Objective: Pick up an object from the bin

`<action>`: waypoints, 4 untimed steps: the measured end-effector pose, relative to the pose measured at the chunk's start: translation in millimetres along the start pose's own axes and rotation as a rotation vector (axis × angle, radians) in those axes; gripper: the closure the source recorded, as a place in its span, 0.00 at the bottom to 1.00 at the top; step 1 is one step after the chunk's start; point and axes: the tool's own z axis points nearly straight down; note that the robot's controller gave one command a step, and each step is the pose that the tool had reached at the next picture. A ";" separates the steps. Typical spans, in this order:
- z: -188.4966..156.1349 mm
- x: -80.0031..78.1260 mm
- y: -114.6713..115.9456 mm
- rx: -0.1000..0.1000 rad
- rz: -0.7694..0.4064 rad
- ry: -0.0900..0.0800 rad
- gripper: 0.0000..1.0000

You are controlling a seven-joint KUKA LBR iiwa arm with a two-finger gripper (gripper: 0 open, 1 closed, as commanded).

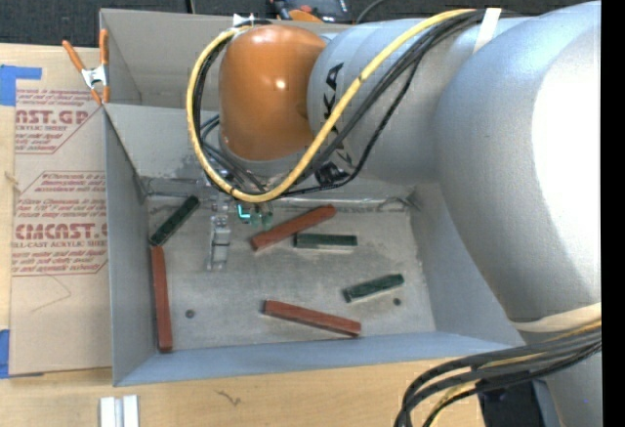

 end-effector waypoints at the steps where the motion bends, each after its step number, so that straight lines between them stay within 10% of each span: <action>1: 92.5 4.3 -73.0 0.003 -0.214 -0.001 0.00; 2: 87.8 23.5 -156.2 0.003 -0.377 -0.005 0.00; 3: 87.5 23.1 -152.1 -0.001 -0.380 -0.007 1.00; 4: -58.6 3.1 -157.9 0.003 -0.423 -0.017 1.00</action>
Offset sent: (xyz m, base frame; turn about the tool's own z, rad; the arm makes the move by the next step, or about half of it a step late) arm -0.0034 -0.0702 -0.0888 -0.2170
